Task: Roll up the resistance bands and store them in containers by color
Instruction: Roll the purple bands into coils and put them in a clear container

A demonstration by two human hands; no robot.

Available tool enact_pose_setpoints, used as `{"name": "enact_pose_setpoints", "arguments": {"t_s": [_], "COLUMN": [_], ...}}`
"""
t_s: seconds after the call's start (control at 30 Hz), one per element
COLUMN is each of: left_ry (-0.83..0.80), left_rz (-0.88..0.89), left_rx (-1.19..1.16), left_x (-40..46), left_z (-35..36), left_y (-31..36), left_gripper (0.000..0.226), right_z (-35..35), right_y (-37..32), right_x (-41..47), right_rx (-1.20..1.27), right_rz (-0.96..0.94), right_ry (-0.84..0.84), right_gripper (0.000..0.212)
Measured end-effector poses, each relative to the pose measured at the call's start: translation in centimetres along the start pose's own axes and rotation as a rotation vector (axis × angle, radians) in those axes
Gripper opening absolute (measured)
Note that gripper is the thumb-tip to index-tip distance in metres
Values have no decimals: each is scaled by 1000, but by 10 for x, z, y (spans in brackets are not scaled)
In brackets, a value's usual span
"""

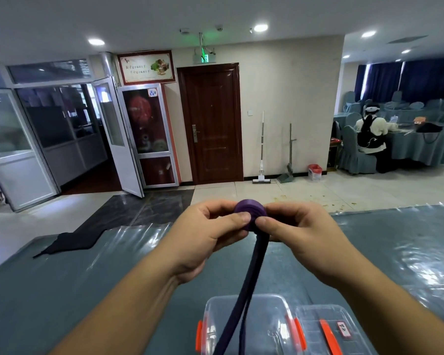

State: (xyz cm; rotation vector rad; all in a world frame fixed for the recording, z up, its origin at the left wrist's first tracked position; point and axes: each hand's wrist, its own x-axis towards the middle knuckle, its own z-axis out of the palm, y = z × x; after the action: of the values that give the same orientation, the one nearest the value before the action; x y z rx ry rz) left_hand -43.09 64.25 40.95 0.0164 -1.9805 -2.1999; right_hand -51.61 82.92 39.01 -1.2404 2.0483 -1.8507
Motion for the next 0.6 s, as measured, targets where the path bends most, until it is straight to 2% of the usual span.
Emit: {"name": "enact_pose_setpoints", "arguments": {"t_s": [0.13,0.17,0.23,0.3,0.37,0.47,0.53,0.6], "left_ry": [-53,-66,-77,-43,13,21,7,-4], "left_rz": [91,107,116,153,154,63,38,71], "left_rx": [650,727,719,605,380,50,41,293], "left_x": [-2,-2,-4,-5,-4,-5,-6,-6], "left_z": [-14,-16,-17,-15,-13,-8,-9,-14], "left_y": [12,16,23,24,18,9,7,10], "left_gripper": [18,18,19,19,22,33,29,19], "right_z": [-9,-11,-12,-12,-9,-2,-3,-7], "right_y": [-8,-10,-14,-13,-11,-8,-11,-16], "right_x": [0,2,5,6,3,-1,-1,1], "right_rx": [-382,-429,-432,-274,-84,94,67,-134], "right_rz": [-11,-12,-36,-48,-57,-28,-2,-3], "right_ry": [-152,-182,-176,-90,-49,-39,-48,-103], "right_gripper": [16,15,15,17,22,27,24,23]}}
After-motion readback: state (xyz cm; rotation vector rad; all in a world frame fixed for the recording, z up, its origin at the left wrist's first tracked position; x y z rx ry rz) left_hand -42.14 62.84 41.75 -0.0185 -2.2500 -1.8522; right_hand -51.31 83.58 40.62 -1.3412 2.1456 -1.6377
